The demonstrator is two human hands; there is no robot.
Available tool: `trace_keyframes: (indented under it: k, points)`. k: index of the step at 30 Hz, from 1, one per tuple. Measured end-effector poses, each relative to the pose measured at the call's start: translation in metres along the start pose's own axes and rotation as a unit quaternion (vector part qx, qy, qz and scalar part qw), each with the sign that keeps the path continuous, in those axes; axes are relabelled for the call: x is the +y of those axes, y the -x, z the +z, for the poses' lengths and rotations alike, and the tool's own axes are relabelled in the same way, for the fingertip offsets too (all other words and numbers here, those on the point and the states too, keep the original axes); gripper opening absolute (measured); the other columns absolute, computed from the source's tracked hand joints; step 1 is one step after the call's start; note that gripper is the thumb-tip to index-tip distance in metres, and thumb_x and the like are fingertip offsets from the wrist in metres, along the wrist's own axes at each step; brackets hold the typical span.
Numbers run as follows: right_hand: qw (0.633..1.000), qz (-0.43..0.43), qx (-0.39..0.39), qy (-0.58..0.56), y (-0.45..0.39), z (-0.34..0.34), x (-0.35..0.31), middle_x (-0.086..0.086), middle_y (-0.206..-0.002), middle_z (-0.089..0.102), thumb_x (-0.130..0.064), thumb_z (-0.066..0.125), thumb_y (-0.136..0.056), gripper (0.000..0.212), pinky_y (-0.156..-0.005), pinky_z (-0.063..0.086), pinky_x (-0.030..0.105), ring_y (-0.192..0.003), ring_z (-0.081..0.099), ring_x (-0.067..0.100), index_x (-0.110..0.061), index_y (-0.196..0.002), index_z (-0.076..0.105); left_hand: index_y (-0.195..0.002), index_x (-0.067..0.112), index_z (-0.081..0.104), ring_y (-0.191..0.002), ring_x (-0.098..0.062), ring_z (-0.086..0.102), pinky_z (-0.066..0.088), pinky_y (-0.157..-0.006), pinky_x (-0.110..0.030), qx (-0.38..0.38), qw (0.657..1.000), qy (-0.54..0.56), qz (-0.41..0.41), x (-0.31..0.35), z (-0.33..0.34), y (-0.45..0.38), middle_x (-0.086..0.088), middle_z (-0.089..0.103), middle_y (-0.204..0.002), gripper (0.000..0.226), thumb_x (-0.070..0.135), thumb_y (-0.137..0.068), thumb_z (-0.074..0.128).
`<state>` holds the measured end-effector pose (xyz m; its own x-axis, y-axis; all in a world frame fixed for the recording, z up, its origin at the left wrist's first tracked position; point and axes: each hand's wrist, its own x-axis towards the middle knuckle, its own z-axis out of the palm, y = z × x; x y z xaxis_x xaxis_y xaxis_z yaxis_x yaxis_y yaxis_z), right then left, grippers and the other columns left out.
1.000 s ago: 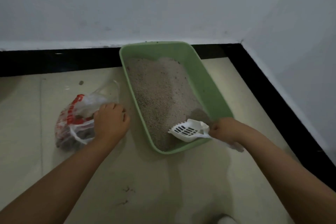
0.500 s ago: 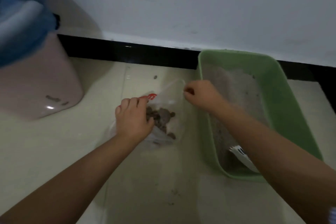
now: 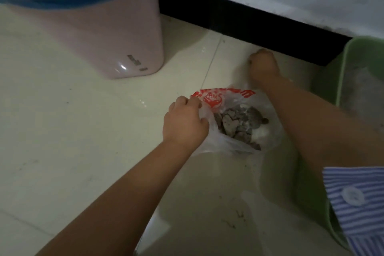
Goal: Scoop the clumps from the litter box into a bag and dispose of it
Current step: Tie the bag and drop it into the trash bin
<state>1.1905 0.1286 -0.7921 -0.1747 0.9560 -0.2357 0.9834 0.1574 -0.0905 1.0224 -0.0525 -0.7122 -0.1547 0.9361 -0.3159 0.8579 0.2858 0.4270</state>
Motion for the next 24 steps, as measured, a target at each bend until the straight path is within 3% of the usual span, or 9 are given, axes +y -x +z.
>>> trace_keyframes:
  k: [6, 11, 13, 15, 16, 18, 20, 22, 24]
  points:
    - [0.981, 0.02, 0.063, -0.183, 0.03, -0.032, -0.006, 0.023, -0.114, 0.063, -0.004, 0.051, -0.088, 0.025, -0.089, 0.044, 0.031, -0.105, 0.058, 0.034, 0.005, -0.107, 0.065, -0.129, 0.015, 0.047, -0.112, -0.028, 0.049, 0.041, -0.091, -0.034, 0.005, 1.0, -0.013, -0.021, -0.005, 0.001, 0.005, -0.01, 0.051, -0.124, 0.044, 0.021, -0.086, 0.055]
    - [0.972, -0.147, -0.007, -0.181, 0.116, -0.078, -0.008, 0.007, -0.098, 0.068, -0.014, 0.058, -0.088, 0.023, -0.077, 0.04, 0.021, -0.086, 0.057, 0.014, -0.004, -0.106, 0.069, -0.136, 0.014, 0.034, -0.11, -0.03, 0.053, 0.043, -0.089, -0.036, 0.005, 0.998, 0.019, -0.061, -0.003, -0.007, 0.013, -0.013, 0.053, -0.123, 0.057, 0.021, -0.085, 0.057]
    - [0.972, -0.182, 0.046, -0.145, 0.129, -0.071, 0.001, 0.018, -0.106, 0.068, -0.015, 0.052, -0.09, 0.029, -0.085, 0.042, 0.03, -0.095, 0.061, 0.027, 0.0, -0.111, 0.066, -0.138, 0.013, 0.03, -0.111, -0.031, 0.053, 0.042, -0.085, -0.033, -0.007, 0.997, 0.024, -0.069, -0.001, -0.01, 0.016, -0.015, 0.053, -0.124, 0.062, 0.022, -0.084, 0.059]
    - [0.978, -0.118, 0.108, -0.136, 0.12, -0.058, 0.018, 0.029, -0.117, 0.059, -0.007, 0.045, -0.082, 0.041, -0.097, 0.04, 0.044, -0.11, 0.055, 0.042, 0.006, -0.118, 0.059, -0.139, 0.013, 0.029, -0.108, -0.03, 0.056, 0.042, -0.08, -0.03, -0.054, 0.996, 0.011, -0.064, 0.001, -0.017, 0.018, -0.016, 0.054, -0.123, 0.066, 0.022, -0.083, 0.063]
    - [0.986, -0.07, 0.091, -0.122, 0.112, -0.055, 0.025, 0.029, -0.131, 0.048, -0.004, 0.043, -0.08, 0.05, -0.104, 0.034, 0.046, -0.123, 0.044, 0.044, 0.004, -0.129, 0.049, -0.138, 0.014, 0.03, -0.104, -0.03, 0.058, 0.044, -0.078, -0.03, -0.094, 0.994, -0.004, -0.059, 0.003, -0.021, 0.021, -0.015, 0.056, -0.121, 0.067, 0.023, -0.081, 0.065]
    - [0.998, 0.013, -0.058, -0.03, 0.104, -0.051, 0.032, 0.015, -0.153, 0.016, -0.009, 0.05, -0.085, 0.067, -0.113, 0.019, 0.049, -0.142, 0.011, 0.036, -0.012, -0.146, 0.023, -0.135, 0.013, 0.035, -0.1, -0.029, 0.061, 0.048, -0.079, -0.029, -0.161, 0.985, -0.04, -0.054, 0.007, -0.026, 0.027, -0.012, 0.058, -0.118, 0.064, 0.025, -0.081, 0.066]
    - [0.983, 0.008, -0.167, 0.077, 0.103, -0.047, 0.03, 0.004, -0.156, 0.006, -0.021, 0.055, -0.087, 0.064, -0.113, 0.011, 0.055, -0.144, -0.006, 0.034, -0.024, -0.144, 0.026, -0.129, 0.012, 0.046, -0.102, -0.027, 0.06, 0.045, -0.079, -0.026, -0.168, 0.983, -0.06, -0.045, 0.008, -0.031, 0.033, -0.01, 0.059, -0.118, 0.052, 0.027, -0.083, 0.064]
    - [0.963, -0.008, -0.214, 0.162, 0.102, -0.043, 0.026, 0.006, -0.153, 0.018, -0.03, 0.052, -0.088, 0.048, -0.113, 0.013, 0.055, -0.144, 0.003, 0.034, -0.02, -0.134, 0.045, -0.111, 0.01, 0.059, -0.096, -0.025, 0.059, 0.04, -0.07, -0.023, -0.118, 0.992, -0.042, -0.033, 0.009, -0.038, 0.033, -0.007, 0.063, -0.103, 0.028, 0.023, -0.086, 0.06]
    - [0.962, 0.006, -0.217, 0.166, 0.102, -0.049, 0.024, 0.015, -0.131, 0.05, -0.031, 0.05, -0.087, 0.037, -0.11, 0.03, 0.049, -0.124, 0.043, 0.03, -0.008, -0.115, 0.059, -0.082, 0.008, 0.059, -0.076, -0.022, 0.052, 0.033, -0.056, -0.023, -0.083, 0.996, -0.014, -0.021, 0.01, -0.047, 0.031, -0.003, 0.055, -0.075, 0.012, 0.019, -0.087, 0.057]
